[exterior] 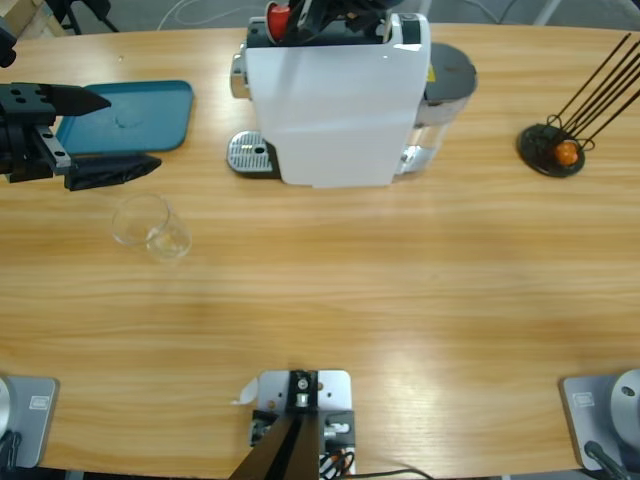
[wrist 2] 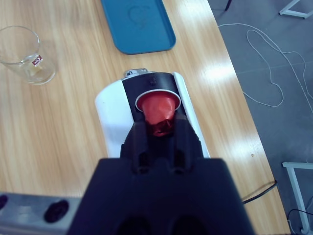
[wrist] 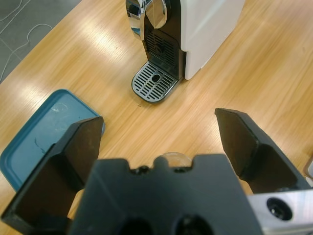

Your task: Pour coffee

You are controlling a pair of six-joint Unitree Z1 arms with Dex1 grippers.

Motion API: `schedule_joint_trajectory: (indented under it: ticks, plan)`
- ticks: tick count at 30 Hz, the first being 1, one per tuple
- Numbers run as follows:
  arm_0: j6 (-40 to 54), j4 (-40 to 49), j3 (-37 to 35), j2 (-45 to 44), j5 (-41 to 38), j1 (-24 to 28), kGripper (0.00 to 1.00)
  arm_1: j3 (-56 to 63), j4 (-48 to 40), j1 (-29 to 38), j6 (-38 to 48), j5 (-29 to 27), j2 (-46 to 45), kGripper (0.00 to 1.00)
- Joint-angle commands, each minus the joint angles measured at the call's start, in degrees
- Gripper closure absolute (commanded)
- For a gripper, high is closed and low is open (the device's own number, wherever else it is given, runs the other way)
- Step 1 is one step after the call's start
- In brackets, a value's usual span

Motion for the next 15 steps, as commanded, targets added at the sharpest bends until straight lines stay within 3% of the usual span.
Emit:
schedule_joint_trajectory:
  ticks: [1,2,4,7,13,14,15]
  plan:
    - [-1.05,-0.67,0.24,2.61,-0.56,0.19,0.000,0.25,1.29,-0.71,0.32,2.07,2.72,0.579]
    - [-1.12,-0.67,0.23,2.75,-0.56,0.18,0.000,0.20,1.31,-0.69,0.46,2.72,2.61,0.485]
    - [-1.30,-0.67,0.26,2.91,-0.56,0.18,0.000,0.21,1.38,-0.57,0.85,2.65,2.22,0.202]
    - [-1.30,-0.67,0.26,2.89,-0.56,0.19,0.000,0.23,1.47,-0.50,0.85,1.81,1.50,0.028]
    - [-1.65,-0.67,0.42,2.47,-0.65,0.16,0.000,-0.07,1.29,0.52,0.85,-0.84,-0.31,0.045]
    - [-1.65,-0.67,0.37,2.43,-0.65,0.18,0.000,-0.10,1.29,0.99,0.97,-0.76,-0.85,0.126]
    - [-1.65,-0.67,0.28,2.35,-0.65,0.18,0.000,-0.19,1.22,1.71,1.66,-0.21,-1.59,0.311]
